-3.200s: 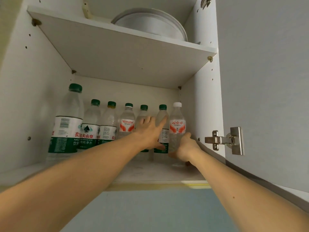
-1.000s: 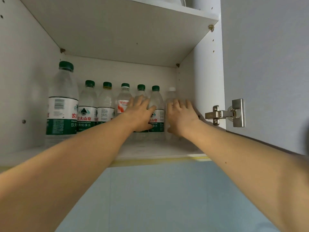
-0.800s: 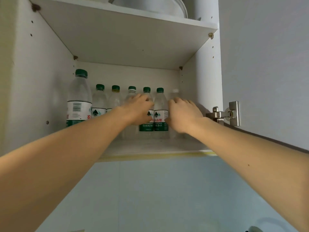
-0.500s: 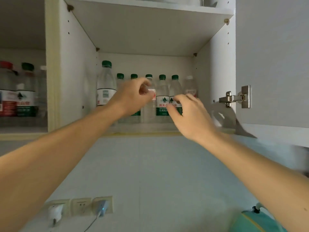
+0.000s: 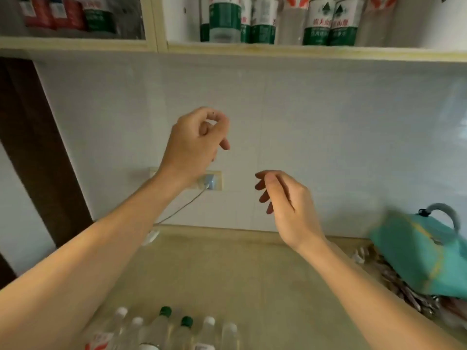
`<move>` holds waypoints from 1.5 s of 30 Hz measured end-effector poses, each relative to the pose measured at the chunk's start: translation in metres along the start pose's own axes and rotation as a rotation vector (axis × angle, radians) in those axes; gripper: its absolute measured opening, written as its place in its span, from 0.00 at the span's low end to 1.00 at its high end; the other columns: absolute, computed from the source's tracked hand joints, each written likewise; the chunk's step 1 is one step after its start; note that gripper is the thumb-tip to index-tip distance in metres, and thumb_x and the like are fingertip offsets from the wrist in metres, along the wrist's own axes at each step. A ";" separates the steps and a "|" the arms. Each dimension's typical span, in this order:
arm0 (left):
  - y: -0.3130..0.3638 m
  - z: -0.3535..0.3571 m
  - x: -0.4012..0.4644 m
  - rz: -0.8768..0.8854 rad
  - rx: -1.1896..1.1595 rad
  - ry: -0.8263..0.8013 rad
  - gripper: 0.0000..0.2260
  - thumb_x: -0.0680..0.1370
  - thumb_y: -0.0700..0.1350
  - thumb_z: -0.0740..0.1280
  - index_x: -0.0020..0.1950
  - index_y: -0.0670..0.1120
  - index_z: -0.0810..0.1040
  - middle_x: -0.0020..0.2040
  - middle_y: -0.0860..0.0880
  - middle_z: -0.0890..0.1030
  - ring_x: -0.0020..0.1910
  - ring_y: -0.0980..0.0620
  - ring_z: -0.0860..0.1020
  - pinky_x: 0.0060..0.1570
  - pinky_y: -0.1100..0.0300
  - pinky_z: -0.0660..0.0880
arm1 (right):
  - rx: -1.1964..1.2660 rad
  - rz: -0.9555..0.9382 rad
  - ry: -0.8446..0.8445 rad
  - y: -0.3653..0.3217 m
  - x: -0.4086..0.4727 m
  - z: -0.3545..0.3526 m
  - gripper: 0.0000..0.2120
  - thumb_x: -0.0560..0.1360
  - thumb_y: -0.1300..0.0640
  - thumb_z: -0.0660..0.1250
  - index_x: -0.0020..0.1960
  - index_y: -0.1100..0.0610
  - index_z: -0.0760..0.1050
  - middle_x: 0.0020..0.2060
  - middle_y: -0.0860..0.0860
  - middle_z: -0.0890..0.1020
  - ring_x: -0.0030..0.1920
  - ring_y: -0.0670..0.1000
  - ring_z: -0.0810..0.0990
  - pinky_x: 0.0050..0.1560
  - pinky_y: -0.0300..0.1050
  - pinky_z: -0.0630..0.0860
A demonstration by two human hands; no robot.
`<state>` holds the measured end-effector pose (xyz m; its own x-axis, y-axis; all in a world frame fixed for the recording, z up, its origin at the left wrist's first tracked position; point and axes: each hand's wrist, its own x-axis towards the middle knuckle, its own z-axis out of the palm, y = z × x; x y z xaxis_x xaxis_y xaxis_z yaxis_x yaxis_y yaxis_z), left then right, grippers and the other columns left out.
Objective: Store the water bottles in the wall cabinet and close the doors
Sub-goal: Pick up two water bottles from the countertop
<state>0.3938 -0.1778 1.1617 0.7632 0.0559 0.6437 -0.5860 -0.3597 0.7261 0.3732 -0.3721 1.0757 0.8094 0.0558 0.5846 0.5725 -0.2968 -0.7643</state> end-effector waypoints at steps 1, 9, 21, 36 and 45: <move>-0.018 0.001 -0.016 -0.057 0.008 -0.018 0.06 0.80 0.52 0.67 0.48 0.50 0.80 0.34 0.50 0.84 0.26 0.54 0.72 0.28 0.61 0.69 | 0.022 0.081 -0.029 0.012 -0.012 0.012 0.17 0.83 0.45 0.56 0.51 0.52 0.82 0.40 0.49 0.83 0.38 0.47 0.81 0.37 0.39 0.74; -0.151 0.015 -0.167 -0.478 0.256 -0.263 0.03 0.80 0.50 0.67 0.49 0.53 0.80 0.34 0.54 0.84 0.33 0.62 0.79 0.35 0.65 0.74 | -0.084 0.550 -0.296 0.100 -0.119 0.084 0.23 0.84 0.49 0.60 0.36 0.58 0.79 0.24 0.48 0.77 0.25 0.44 0.73 0.31 0.39 0.69; -0.248 0.025 -0.297 -0.812 0.447 -0.681 0.24 0.78 0.53 0.72 0.72 0.47 0.73 0.65 0.49 0.79 0.58 0.53 0.78 0.56 0.60 0.75 | -0.320 0.980 -0.460 0.184 -0.224 0.113 0.25 0.77 0.51 0.69 0.71 0.57 0.69 0.61 0.55 0.77 0.56 0.53 0.79 0.56 0.47 0.76; -0.251 0.053 -0.298 -0.695 0.589 -0.790 0.33 0.74 0.43 0.77 0.76 0.54 0.69 0.70 0.52 0.77 0.65 0.52 0.78 0.61 0.57 0.77 | -0.015 1.145 -0.323 0.199 -0.245 0.126 0.36 0.73 0.54 0.76 0.76 0.57 0.64 0.47 0.53 0.85 0.44 0.50 0.86 0.41 0.42 0.81; -0.250 0.086 -0.298 -0.909 0.507 -0.814 0.36 0.70 0.50 0.80 0.74 0.45 0.69 0.64 0.48 0.80 0.58 0.50 0.80 0.49 0.60 0.74 | -0.062 1.156 -0.238 0.215 -0.250 0.082 0.32 0.74 0.55 0.76 0.74 0.58 0.66 0.49 0.55 0.84 0.48 0.53 0.85 0.49 0.50 0.83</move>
<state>0.3358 -0.1848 0.7674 0.8766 -0.0471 -0.4789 0.2487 -0.8076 0.5347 0.3045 -0.3722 0.7425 0.8506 -0.1021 -0.5158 -0.5178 -0.3334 -0.7879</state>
